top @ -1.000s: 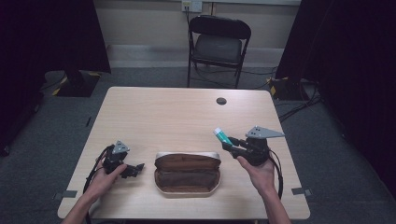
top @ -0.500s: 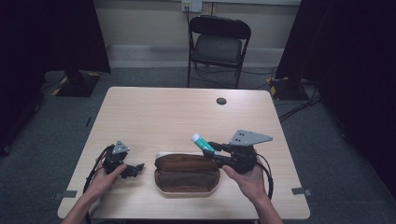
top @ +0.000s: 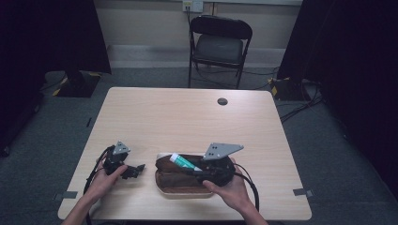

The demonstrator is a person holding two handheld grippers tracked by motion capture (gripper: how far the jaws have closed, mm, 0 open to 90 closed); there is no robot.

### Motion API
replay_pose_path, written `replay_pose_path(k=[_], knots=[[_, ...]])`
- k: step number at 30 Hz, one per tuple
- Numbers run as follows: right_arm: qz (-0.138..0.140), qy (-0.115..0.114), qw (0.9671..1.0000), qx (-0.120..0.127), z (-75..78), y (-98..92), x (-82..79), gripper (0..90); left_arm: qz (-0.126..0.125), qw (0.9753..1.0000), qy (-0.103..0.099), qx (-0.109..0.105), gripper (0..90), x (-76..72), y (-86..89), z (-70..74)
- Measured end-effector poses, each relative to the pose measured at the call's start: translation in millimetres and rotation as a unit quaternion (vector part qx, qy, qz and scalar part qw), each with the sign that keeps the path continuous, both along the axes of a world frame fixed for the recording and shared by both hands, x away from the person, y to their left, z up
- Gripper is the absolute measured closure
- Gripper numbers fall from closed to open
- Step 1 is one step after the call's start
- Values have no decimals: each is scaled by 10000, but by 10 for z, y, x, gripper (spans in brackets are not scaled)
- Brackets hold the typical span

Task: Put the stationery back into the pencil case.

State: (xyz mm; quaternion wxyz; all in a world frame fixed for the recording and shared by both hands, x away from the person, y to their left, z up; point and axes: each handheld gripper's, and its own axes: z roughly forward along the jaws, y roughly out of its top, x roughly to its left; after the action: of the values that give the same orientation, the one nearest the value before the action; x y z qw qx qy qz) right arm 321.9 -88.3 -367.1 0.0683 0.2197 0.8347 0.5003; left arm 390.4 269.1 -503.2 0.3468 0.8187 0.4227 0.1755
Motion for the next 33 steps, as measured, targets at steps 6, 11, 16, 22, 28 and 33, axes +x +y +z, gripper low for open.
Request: replay_pose_path(k=[6,11,16,22,28,33], knots=[[123,147,9995,-254,-185,130,16,664,-29,10000,-11,15,0,0,3,1],[144,271,9986,-439,-319,196,35,663,-56,10000,-4,55,0,2,8,4],[67,395,9977,-547,-441,216,116,663,-54,10000,-5,53,0,2,8,3],[-40,522,9961,-716,-579,253,214,662,-55,10000,-6,55,0,2,8,3],[-254,586,9946,-816,-670,259,302,661,-54,10000,-6,54,0,2,8,3],[-407,600,9939,-837,-706,245,348,651,-53,10000,-1,57,0,1,8,3]])
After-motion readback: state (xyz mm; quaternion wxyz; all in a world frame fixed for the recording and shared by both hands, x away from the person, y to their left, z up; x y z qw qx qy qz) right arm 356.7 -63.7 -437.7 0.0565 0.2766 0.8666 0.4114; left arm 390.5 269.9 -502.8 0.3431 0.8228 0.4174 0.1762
